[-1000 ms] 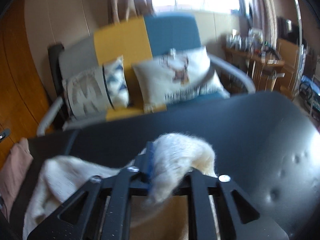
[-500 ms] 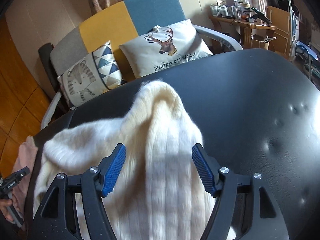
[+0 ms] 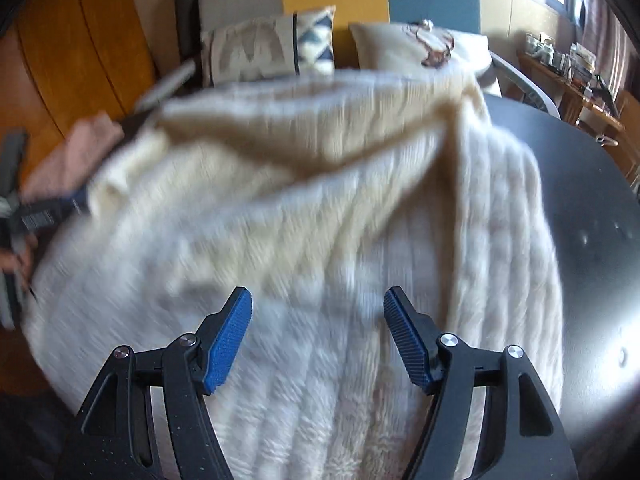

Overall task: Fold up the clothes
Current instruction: 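Open both grippers and smooth the cream sweater flat on the table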

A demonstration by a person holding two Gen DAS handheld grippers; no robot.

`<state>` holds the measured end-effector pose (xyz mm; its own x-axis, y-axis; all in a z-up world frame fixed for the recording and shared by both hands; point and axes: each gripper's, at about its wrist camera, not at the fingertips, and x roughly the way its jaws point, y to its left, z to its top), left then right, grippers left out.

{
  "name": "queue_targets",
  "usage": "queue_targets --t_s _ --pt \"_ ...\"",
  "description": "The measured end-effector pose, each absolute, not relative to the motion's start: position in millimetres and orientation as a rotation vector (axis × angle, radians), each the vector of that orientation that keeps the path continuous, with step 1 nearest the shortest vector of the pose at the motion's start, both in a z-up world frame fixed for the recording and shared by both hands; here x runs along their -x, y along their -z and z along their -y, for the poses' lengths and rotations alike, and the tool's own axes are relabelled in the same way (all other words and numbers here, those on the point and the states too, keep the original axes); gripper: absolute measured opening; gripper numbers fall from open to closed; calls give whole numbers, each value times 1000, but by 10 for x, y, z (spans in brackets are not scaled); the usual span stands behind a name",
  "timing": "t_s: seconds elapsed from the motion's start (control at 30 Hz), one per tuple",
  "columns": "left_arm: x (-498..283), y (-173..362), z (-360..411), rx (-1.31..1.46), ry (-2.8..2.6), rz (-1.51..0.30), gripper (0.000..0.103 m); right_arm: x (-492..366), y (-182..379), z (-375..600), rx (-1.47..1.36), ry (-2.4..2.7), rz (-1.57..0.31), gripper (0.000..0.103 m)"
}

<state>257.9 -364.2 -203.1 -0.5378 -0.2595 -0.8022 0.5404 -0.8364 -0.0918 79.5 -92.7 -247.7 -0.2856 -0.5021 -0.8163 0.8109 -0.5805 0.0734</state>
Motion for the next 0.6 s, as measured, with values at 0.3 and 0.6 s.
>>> queue_targets --t_s 0.3,0.6 --pt "-2695 2109 4019 -1165 2159 -253 50 -582 2509 817 -1034 1964 -474 83" --pt "-2853 1792 3524 -1143 2205 -188 49 -564 2499 724 -1053 1996 -439 84"
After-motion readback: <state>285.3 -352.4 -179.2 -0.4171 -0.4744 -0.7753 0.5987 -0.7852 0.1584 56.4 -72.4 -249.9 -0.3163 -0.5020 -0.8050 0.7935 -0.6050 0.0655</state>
